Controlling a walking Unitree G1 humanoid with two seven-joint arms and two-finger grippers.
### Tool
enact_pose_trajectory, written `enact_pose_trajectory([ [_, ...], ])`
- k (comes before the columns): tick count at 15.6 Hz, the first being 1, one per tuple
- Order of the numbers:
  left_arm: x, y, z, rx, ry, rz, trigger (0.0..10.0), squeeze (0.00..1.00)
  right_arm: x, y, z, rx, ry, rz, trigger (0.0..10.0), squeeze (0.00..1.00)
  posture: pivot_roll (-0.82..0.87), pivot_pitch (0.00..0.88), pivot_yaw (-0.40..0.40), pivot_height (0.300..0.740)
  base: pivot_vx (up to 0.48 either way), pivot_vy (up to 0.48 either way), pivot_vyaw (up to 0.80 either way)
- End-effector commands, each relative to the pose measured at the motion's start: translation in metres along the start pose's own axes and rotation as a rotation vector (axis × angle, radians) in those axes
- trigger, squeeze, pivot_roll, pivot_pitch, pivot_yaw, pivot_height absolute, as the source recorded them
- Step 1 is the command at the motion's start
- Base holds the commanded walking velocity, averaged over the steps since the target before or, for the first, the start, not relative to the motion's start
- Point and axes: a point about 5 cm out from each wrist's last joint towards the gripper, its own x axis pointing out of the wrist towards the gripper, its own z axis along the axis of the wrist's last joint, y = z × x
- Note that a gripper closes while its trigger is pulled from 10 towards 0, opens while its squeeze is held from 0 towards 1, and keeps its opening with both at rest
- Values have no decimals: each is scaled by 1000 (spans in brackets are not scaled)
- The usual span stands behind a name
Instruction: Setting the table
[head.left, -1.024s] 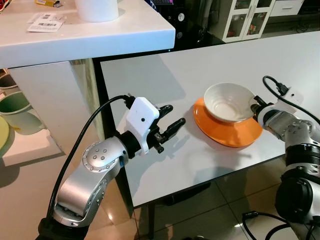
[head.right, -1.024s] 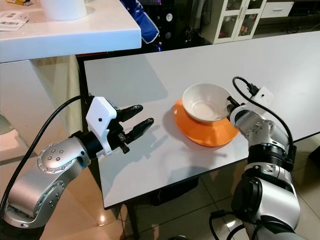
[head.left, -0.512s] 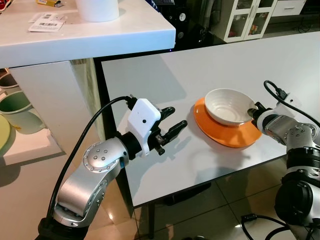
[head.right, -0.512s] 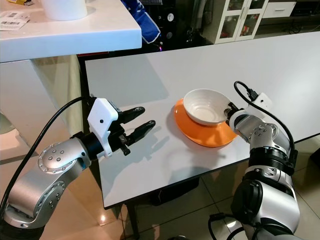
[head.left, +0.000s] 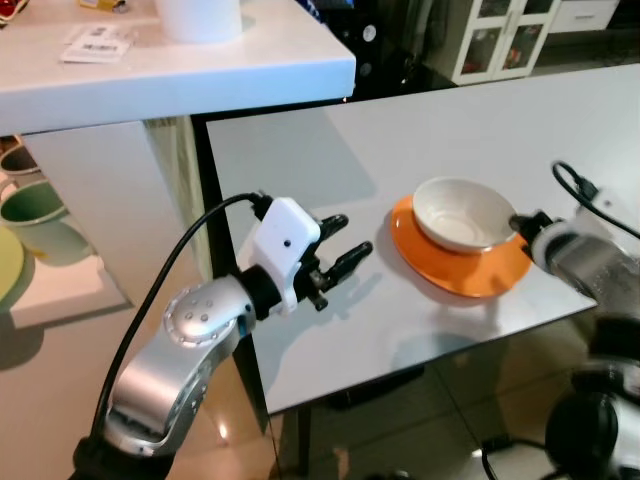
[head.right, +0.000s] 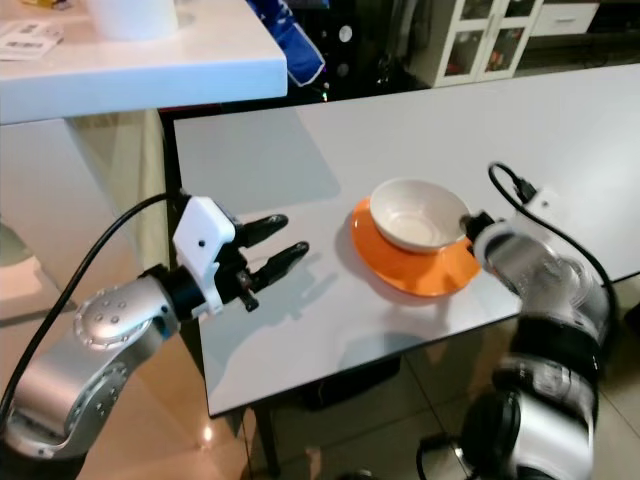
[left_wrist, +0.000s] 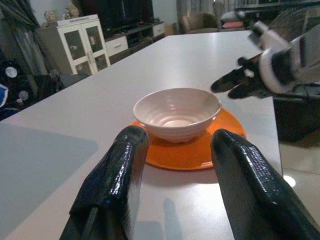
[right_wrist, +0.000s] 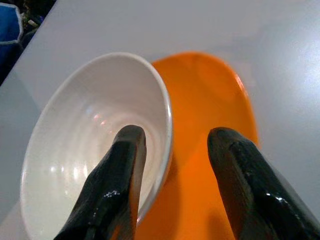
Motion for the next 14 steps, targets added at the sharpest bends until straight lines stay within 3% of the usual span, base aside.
enact_pose_trajectory([
  [1,-6,7,3,28,-1,76,10000,0,-21,15,16,-56,-86,68,10000,0,-41,0,2,740,0,0,0],
  [2,-7,10,3,34,-1,104,10000,0,-27,19,18,-81,-109,88,10000,0,-41,0,2,740,0,0,0],
  [4,-16,28,8,64,-28,290,10000,0,-59,43,21,-297,-269,239,10000,0,-47,0,4,740,0,0,0],
  [5,-22,30,10,65,-29,326,10000,0,-72,56,10,-397,-291,339,10000,0,-47,0,4,740,0,0,0],
  [7,-30,28,9,54,-19,337,10000,0,-88,76,-21,-461,-234,527,10000,0,-37,0,1,740,0,0,0],
  [11,-39,21,4,54,6,347,10000,0,-99,83,-61,-554,-174,647,10000,0,-22,0,-7,740,0,0,0],
  [14,-41,19,0,45,24,347,10000,0,-99,79,-70,-592,-185,634,10000,0,-26,0,-2,740,0,0,0],
])
